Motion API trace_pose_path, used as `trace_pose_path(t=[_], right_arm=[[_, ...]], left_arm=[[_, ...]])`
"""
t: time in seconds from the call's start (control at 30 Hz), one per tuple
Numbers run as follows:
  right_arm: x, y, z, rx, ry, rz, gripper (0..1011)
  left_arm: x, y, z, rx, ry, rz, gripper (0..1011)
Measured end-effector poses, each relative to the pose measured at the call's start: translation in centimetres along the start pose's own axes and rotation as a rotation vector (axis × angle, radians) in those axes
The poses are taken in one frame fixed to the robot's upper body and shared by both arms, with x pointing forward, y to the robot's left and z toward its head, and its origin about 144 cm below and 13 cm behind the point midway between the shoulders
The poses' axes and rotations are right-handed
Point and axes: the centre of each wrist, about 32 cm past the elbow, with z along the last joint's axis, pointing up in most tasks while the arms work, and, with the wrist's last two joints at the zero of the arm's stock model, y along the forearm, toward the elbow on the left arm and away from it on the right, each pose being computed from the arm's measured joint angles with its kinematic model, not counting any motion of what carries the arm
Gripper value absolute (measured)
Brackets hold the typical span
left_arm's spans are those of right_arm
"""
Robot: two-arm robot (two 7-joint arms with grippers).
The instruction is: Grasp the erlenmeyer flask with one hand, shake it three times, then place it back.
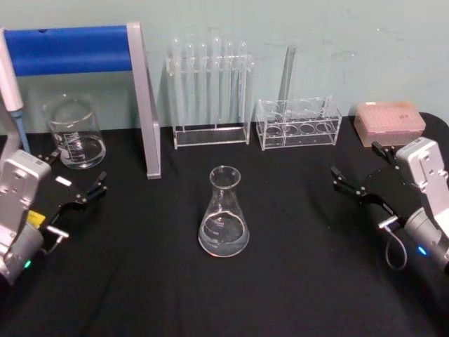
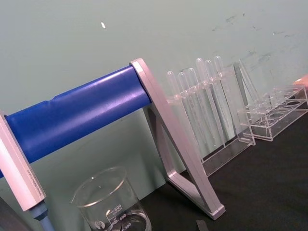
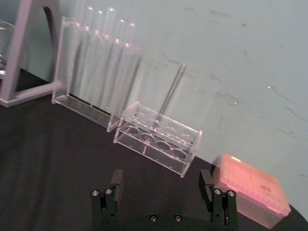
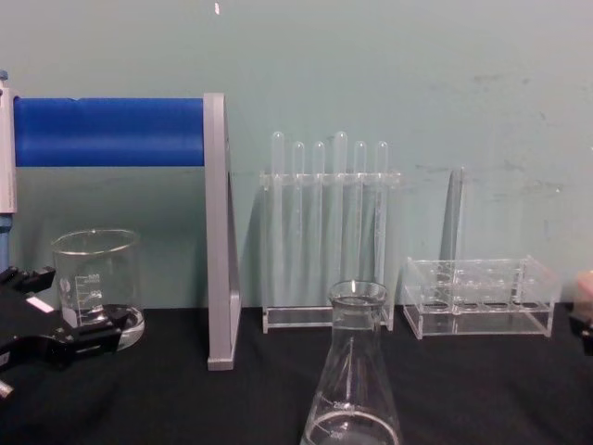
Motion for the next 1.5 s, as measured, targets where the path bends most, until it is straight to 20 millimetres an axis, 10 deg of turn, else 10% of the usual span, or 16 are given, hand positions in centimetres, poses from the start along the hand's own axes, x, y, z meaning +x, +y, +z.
trace_pose_path(t=[0.63, 1.5], right_arm=[[-1.5, -2.4, 1.6, 0.067, 0.193, 0.217, 1000], [-4.1, -0.7, 3.0, 0.084, 0.274, 0.488, 1000]], left_arm=[[0.0, 0.0, 0.0, 0.000, 0.000, 0.000, 1001], [0.0, 0.0, 0.0, 0.000, 0.000, 0.000, 1001]])
